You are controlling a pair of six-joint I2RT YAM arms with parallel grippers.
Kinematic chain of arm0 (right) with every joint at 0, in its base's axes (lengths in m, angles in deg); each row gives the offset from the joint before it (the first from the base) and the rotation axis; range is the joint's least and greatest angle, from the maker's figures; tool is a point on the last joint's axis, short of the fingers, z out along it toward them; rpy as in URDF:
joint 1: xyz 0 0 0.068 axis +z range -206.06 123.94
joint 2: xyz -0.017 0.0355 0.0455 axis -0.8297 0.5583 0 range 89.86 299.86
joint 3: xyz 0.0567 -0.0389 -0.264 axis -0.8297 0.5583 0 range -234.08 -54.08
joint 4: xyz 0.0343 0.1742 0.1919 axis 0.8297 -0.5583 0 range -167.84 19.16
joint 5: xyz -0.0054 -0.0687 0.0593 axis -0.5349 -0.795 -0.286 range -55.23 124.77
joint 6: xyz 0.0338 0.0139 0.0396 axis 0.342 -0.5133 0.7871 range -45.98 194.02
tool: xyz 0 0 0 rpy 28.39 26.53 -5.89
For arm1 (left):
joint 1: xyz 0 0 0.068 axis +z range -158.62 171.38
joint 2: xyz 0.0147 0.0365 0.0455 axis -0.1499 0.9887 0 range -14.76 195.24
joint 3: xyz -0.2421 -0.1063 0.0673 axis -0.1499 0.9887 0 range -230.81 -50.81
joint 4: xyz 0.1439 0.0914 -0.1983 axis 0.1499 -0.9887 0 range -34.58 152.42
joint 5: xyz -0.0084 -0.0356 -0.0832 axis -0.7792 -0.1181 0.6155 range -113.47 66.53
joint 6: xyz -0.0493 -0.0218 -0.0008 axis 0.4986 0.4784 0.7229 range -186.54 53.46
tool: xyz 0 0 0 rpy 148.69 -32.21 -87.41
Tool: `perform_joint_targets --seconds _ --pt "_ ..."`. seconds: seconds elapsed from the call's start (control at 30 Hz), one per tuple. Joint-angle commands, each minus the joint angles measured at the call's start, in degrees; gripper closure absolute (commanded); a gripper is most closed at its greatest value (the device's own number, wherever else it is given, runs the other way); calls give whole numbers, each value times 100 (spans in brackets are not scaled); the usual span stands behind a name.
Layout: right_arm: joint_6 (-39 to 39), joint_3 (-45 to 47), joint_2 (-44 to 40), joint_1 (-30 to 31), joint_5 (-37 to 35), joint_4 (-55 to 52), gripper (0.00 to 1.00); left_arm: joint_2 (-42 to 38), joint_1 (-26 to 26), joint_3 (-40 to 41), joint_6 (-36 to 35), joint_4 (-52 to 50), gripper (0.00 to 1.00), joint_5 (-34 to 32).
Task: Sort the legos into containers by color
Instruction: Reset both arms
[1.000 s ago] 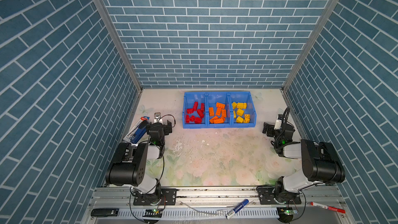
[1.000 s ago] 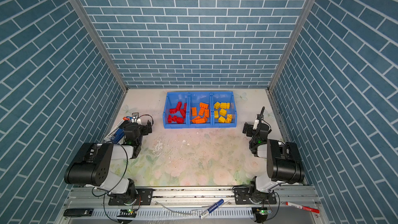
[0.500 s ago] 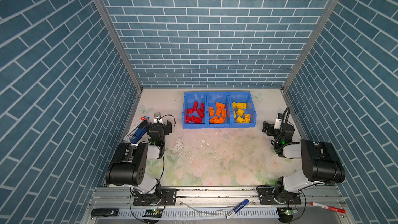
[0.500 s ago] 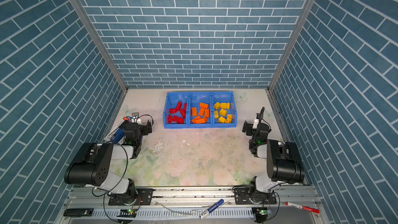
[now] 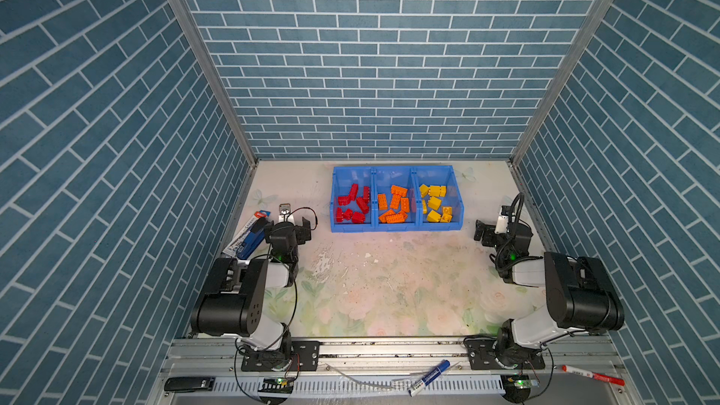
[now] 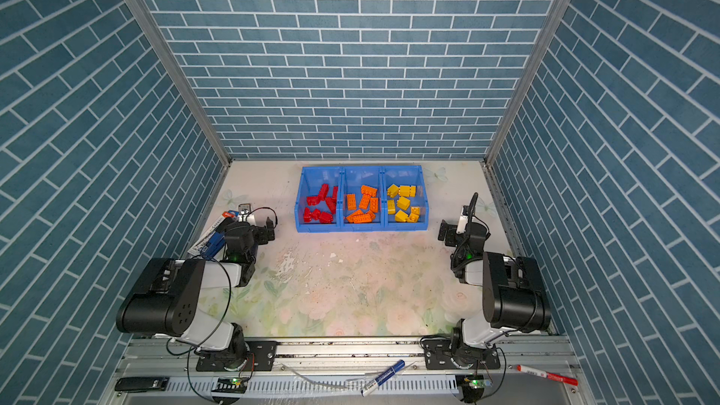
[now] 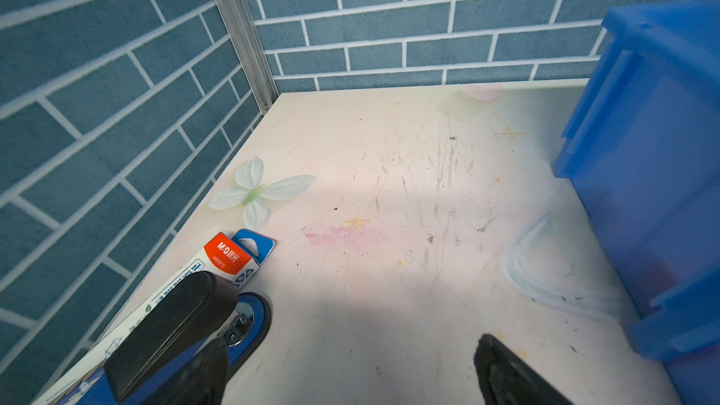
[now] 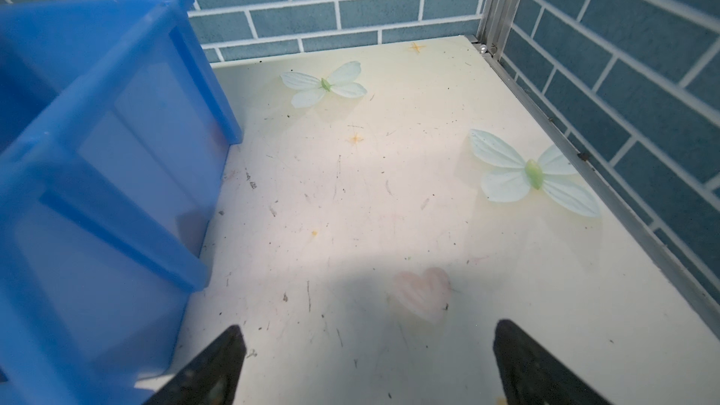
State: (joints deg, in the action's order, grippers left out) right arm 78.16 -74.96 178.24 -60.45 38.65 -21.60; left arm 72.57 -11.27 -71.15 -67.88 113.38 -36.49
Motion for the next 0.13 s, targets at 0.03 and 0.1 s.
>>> perform_joint_targets --seconds 0.03,0.1 --pt "-115 -223 17 16 34 -60 1 8 -33 -65 -59 63 1 -49" --pt "-121 -201 2 16 35 -40 1 12 -33 -67 -59 63 1 -48"
